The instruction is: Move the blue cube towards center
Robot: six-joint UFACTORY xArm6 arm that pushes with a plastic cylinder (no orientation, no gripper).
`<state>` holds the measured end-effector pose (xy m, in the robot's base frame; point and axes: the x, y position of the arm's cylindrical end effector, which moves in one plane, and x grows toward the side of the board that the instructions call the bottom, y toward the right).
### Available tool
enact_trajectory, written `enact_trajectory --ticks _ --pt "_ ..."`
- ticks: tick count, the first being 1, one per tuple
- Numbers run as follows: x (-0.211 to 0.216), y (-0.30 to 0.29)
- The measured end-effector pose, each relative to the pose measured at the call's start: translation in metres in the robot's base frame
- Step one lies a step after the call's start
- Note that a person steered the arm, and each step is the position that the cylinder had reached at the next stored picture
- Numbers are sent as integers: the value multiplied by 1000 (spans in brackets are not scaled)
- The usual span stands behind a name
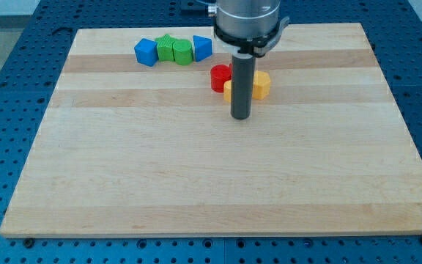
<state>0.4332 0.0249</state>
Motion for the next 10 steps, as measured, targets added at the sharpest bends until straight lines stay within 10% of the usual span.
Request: enact_trajectory --ticks 5,7,10 --pt "-107 -284" --pt "-191 -265" --pt "-160 -217"
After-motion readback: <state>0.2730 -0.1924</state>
